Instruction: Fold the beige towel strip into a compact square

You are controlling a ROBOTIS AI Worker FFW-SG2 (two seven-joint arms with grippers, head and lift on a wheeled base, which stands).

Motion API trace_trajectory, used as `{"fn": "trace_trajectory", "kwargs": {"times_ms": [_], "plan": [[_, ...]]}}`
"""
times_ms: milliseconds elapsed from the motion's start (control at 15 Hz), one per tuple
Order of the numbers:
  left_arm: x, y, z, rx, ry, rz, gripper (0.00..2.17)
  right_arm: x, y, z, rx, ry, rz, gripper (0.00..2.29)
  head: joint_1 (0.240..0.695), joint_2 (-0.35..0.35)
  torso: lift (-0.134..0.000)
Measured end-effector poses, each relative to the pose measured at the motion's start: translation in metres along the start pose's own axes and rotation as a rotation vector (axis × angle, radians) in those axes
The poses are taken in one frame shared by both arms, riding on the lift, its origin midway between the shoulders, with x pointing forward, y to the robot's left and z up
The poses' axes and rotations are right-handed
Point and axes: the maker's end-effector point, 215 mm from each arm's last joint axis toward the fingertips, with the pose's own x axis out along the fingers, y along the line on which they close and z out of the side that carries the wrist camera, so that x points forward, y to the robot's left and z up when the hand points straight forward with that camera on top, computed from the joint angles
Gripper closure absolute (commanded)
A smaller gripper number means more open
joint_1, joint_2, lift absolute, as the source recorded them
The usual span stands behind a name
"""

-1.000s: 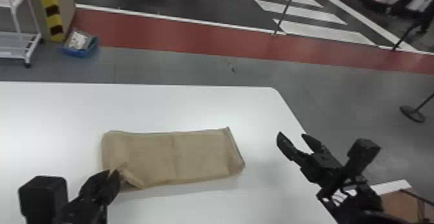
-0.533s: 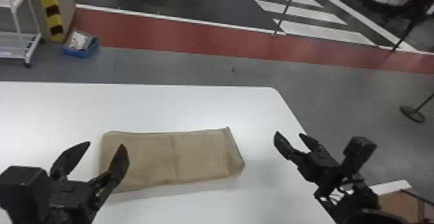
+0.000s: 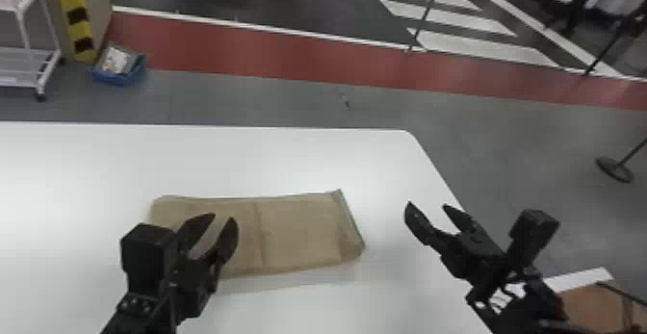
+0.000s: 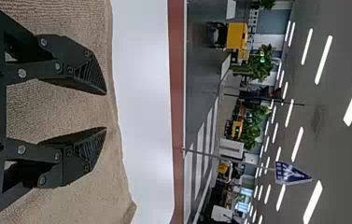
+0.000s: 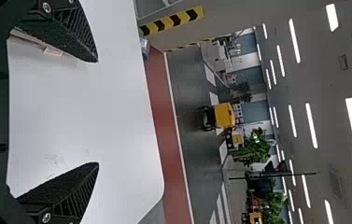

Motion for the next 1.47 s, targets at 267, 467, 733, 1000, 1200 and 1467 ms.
{"fn": "trace_trajectory", "kwargs": {"times_ms": [267, 467, 733, 1000, 1200, 1467], "plan": [[0.0, 0.003, -0.022, 0.021, 0.069, -0.001, 1.9, 0.005, 0.012, -0.011, -0.011, 0.024, 0.002, 0.09, 0.695, -0.35, -0.124], [-0.001, 0.005, -0.033, 0.036, 0.105, 0.004, 1.89, 0.014, 0.033, -0.027, -0.051, 0.069, -0.002, 0.09, 0.695, -0.35, -0.124], [-0.002, 0.007, -0.04, 0.043, 0.129, 0.006, 1.89, 0.027, 0.048, -0.049, -0.04, 0.162, -0.026, 0.09, 0.695, -0.35, -0.124], [-0.004, 0.004, -0.041, 0.041, 0.13, 0.0, 1.89, 0.051, 0.059, -0.055, -0.022, 0.263, -0.024, 0.09, 0.695, -0.35, -0.124], [-0.005, 0.003, -0.042, 0.039, 0.13, -0.001, 1.89, 0.062, 0.071, -0.059, -0.026, 0.309, -0.012, 0.17, 0.695, -0.35, -0.124], [-0.006, 0.001, -0.043, 0.037, 0.131, -0.004, 1.89, 0.064, 0.07, -0.081, -0.013, 0.4, -0.007, 0.46, 0.695, -0.35, -0.124]]}}
